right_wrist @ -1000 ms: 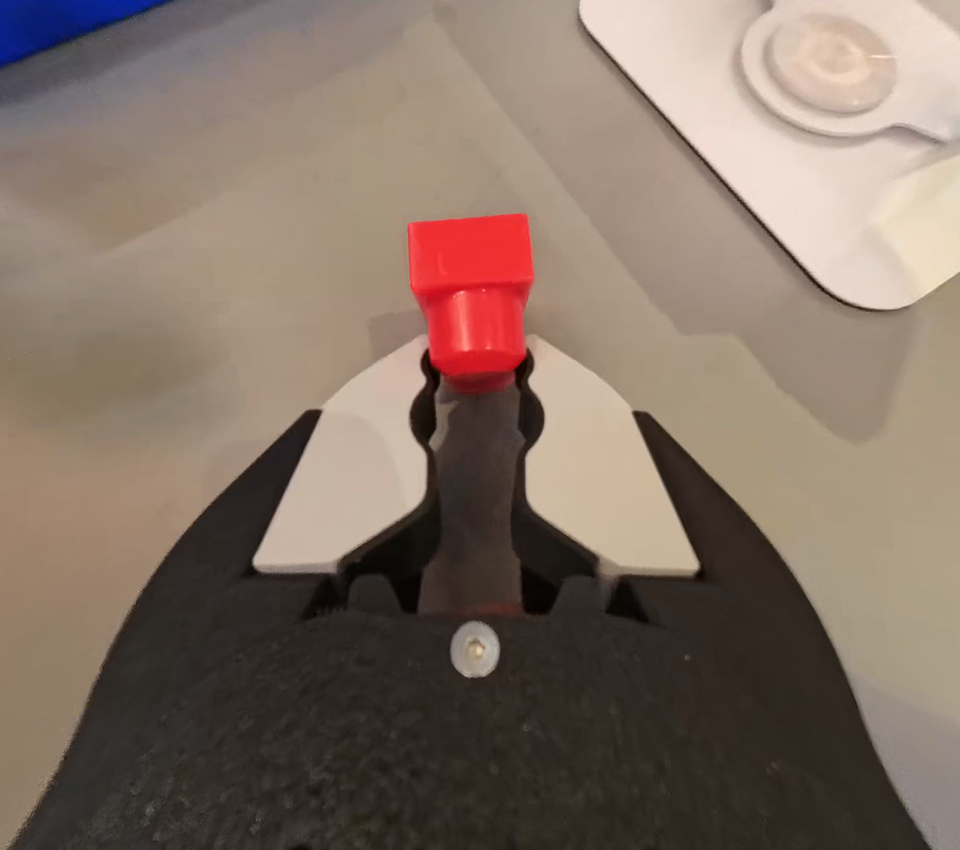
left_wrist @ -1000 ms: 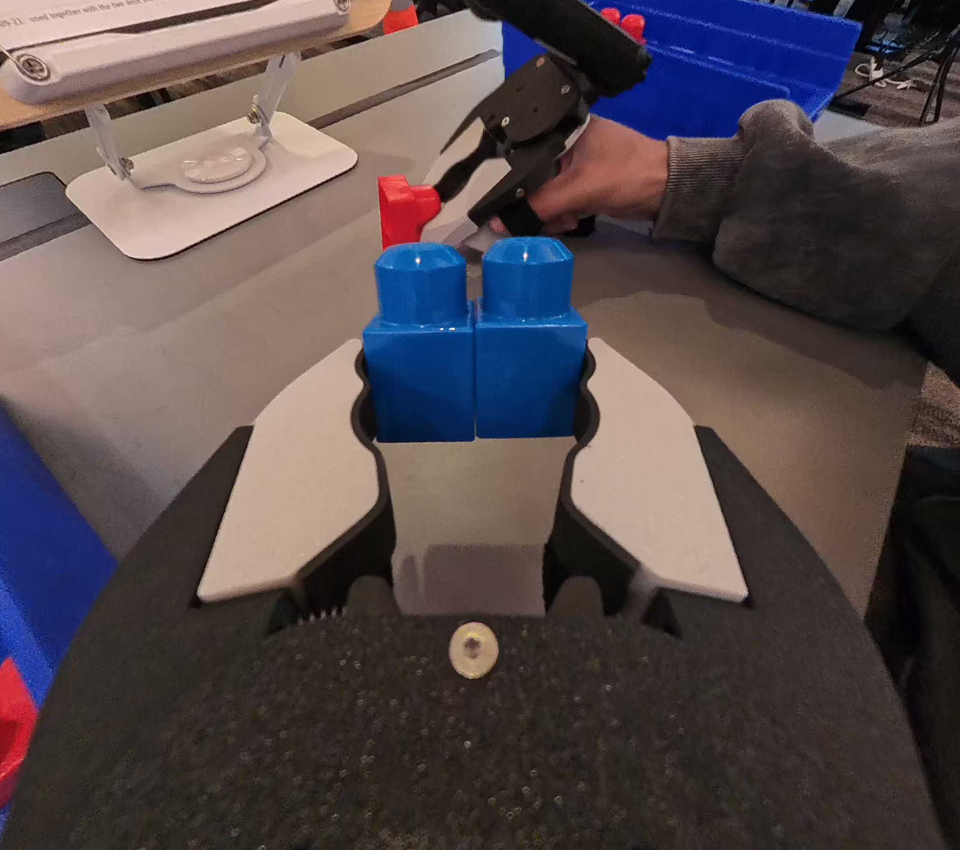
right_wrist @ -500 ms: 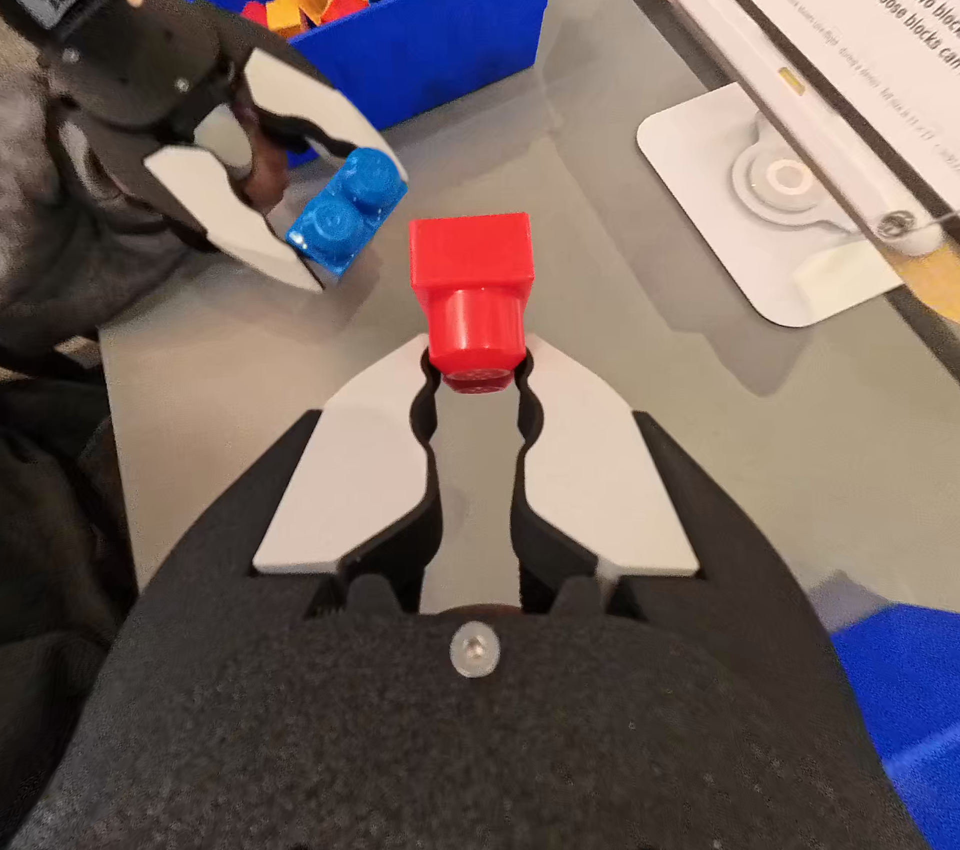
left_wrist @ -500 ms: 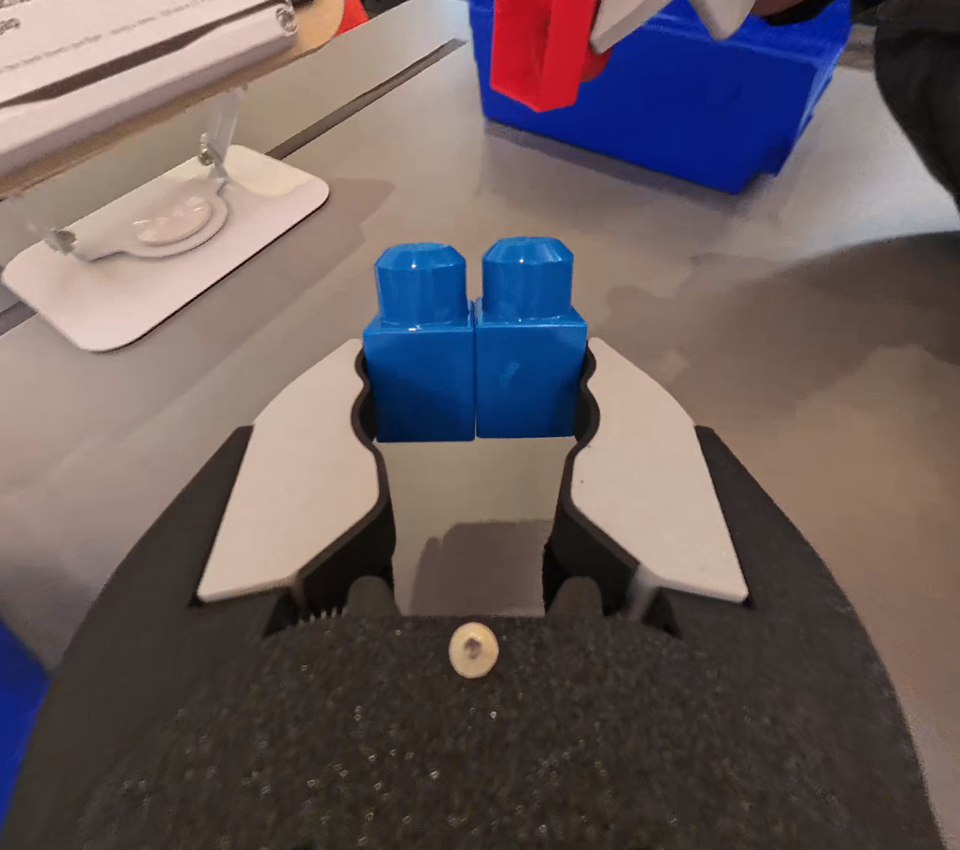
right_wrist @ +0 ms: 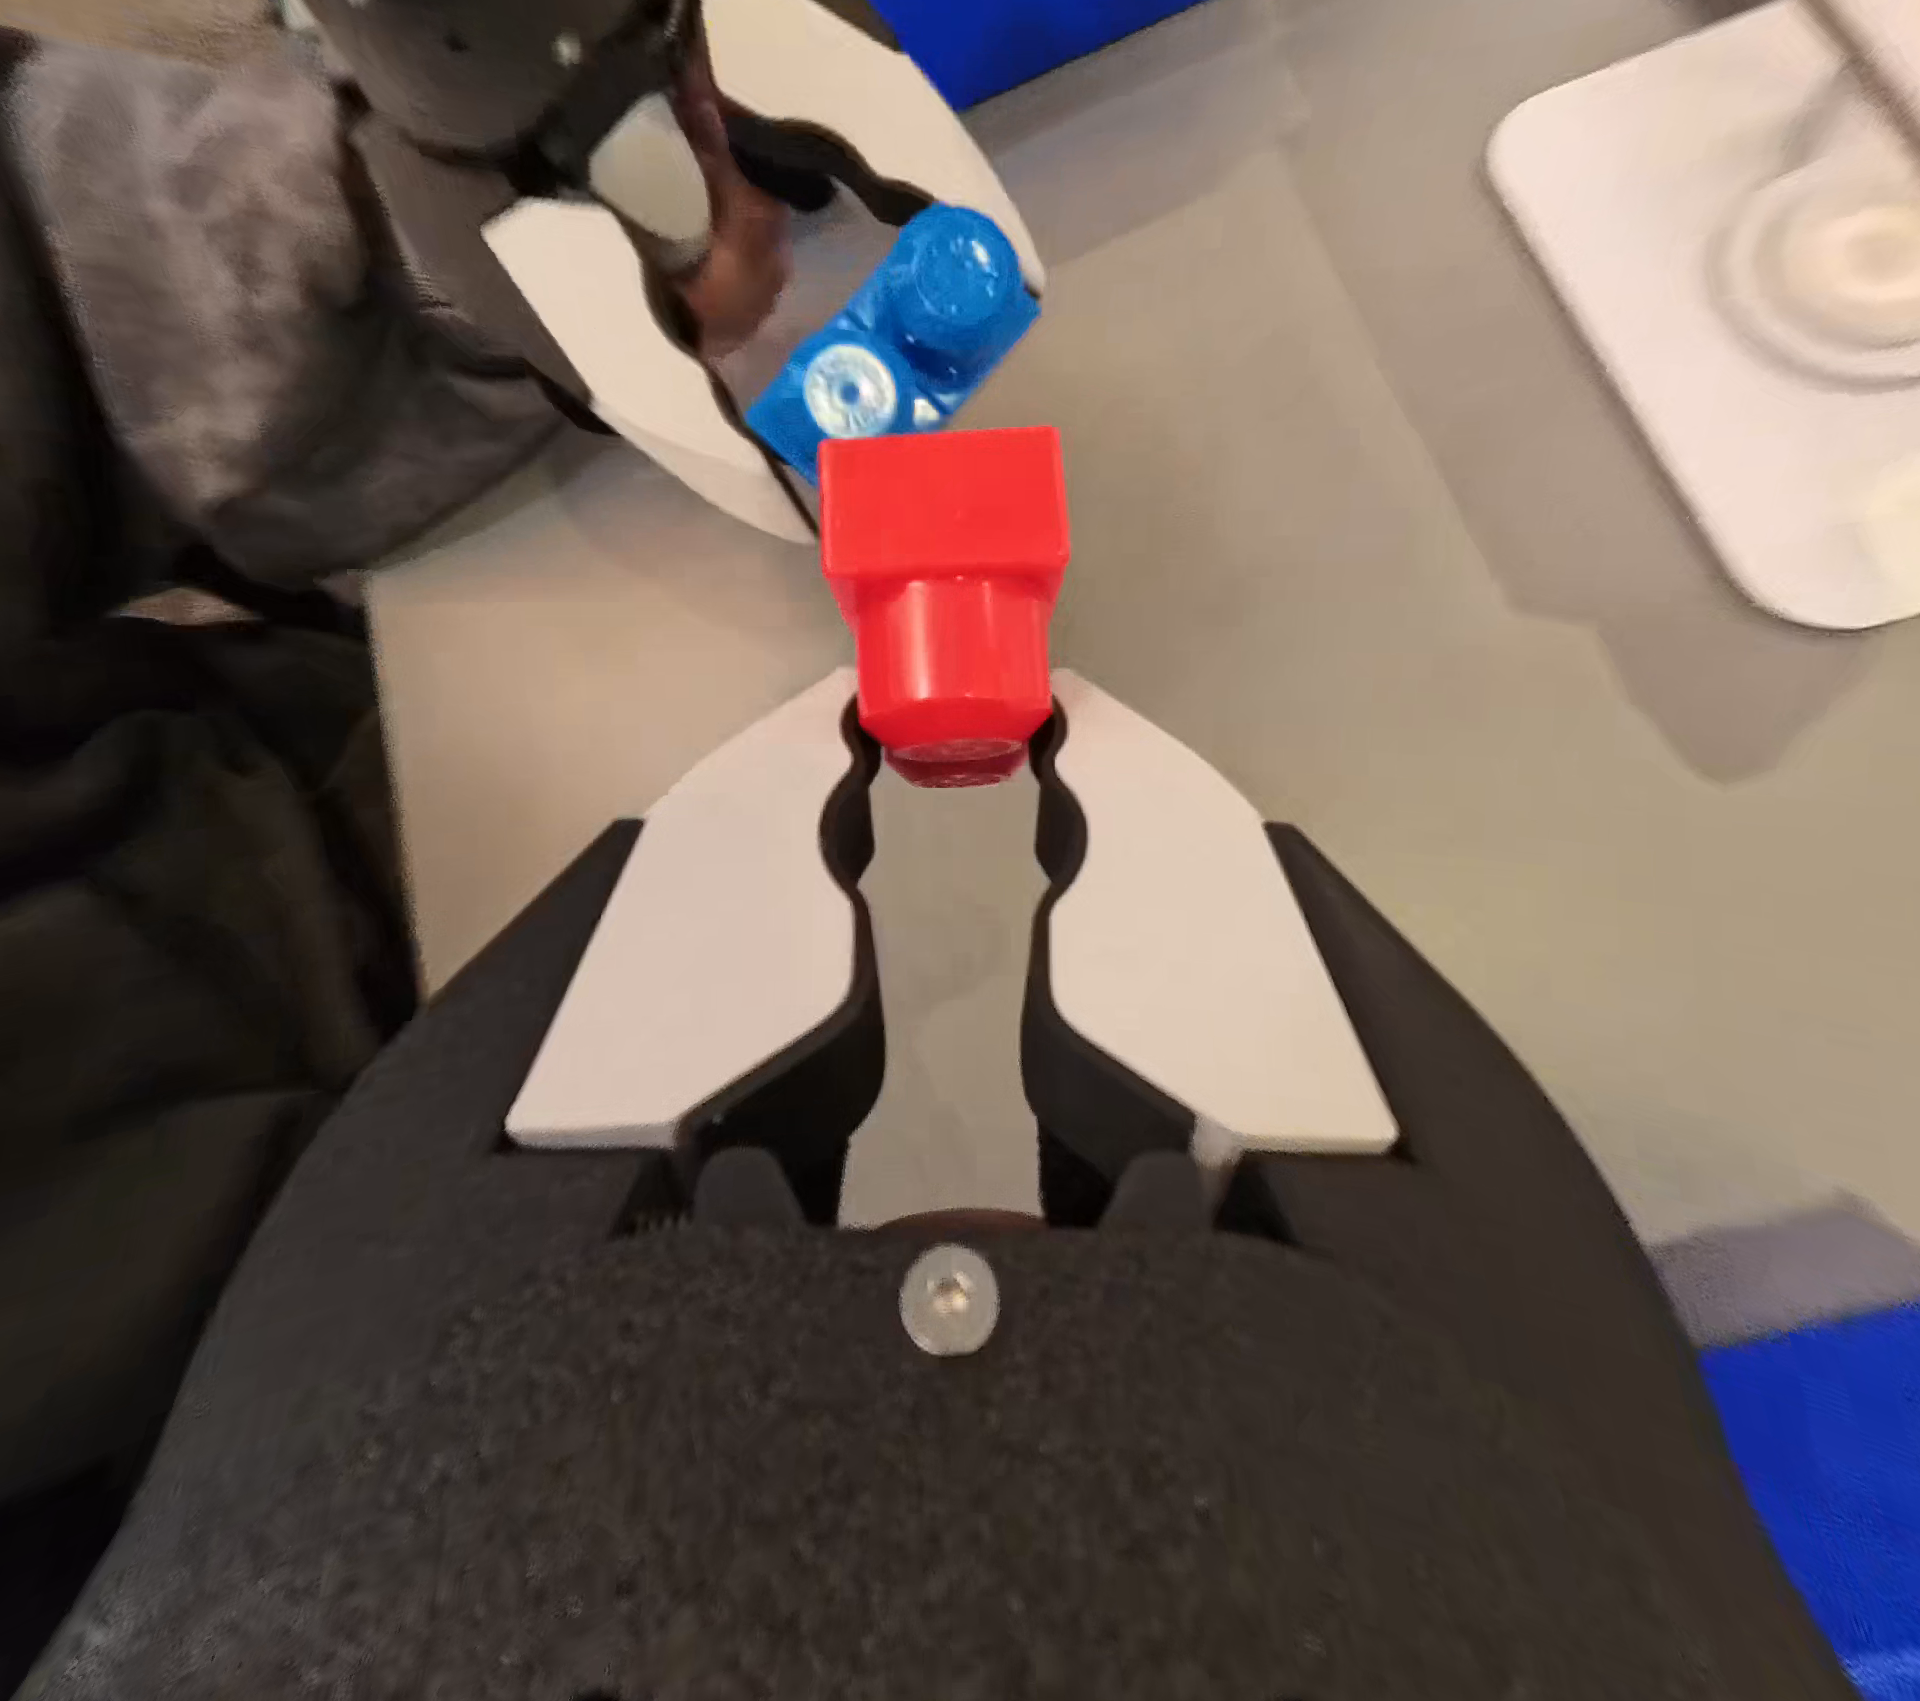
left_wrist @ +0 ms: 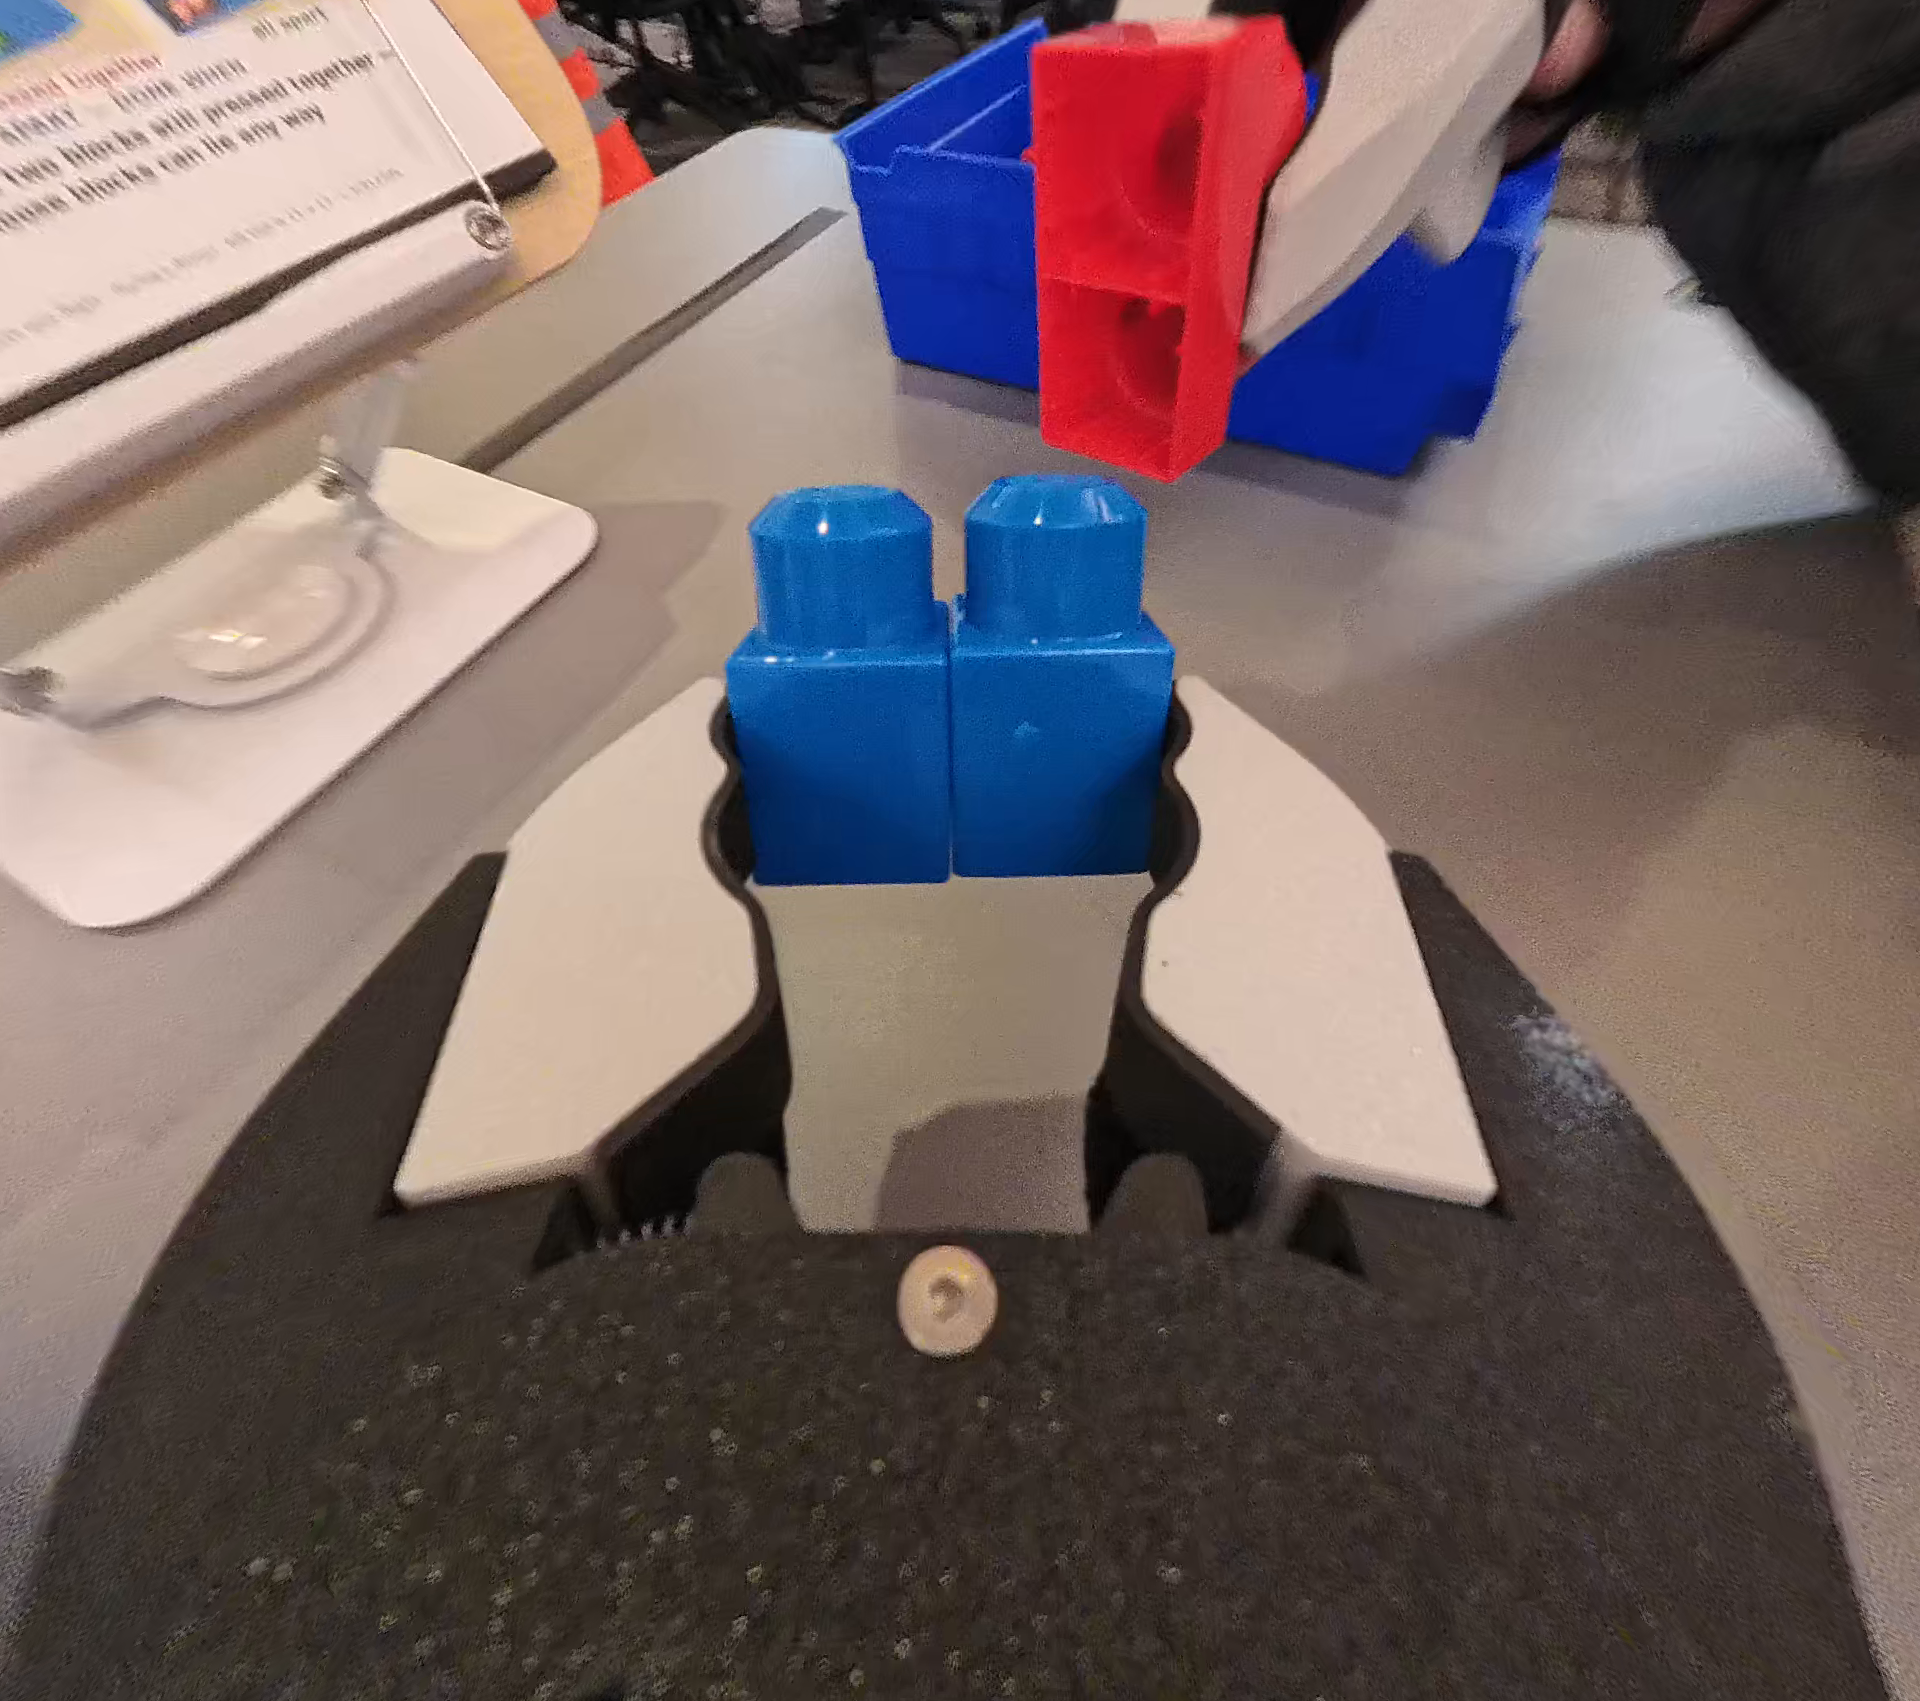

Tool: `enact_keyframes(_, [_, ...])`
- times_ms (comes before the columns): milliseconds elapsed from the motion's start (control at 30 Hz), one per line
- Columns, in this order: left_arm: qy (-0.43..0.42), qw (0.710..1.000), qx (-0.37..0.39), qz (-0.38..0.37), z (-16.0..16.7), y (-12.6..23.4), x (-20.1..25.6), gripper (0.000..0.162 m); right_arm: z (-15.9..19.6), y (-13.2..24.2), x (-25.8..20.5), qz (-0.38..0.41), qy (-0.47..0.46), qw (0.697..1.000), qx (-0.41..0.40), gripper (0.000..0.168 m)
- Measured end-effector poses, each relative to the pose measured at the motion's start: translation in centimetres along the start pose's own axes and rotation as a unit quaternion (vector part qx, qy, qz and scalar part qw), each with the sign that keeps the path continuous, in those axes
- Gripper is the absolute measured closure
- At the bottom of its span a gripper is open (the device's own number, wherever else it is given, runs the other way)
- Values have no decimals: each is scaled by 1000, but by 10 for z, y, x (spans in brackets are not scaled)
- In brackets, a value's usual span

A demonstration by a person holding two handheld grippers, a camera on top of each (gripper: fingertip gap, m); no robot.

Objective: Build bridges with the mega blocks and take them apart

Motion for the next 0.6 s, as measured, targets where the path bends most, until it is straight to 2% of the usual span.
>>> enact_keyframes(133, [-88, 995, -18, -48, 6, -6, 6, 88, -14, -18, 8, -113, -99, 982, -115, 141])
enact_keyframes(367, [-198, 970, -97, -98, 24, -13, 13, 88, -21, -50, 13, -127, -132, 957, -224, 141])
enact_keyframes(600, [-266, 941, -146, -153, 31, -20, 16, 88, -17, -74, 5, -121, -124, 956, -235, 141])
Point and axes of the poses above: each gripper's, where its closed fingertips meet, y back along the fingers, z out of its underside, x = y × z across the jaws, the point moved 8 cm from there along y, back along the fingers, and after that the axes turned 7 degrees about z, right-handed, at the moved point
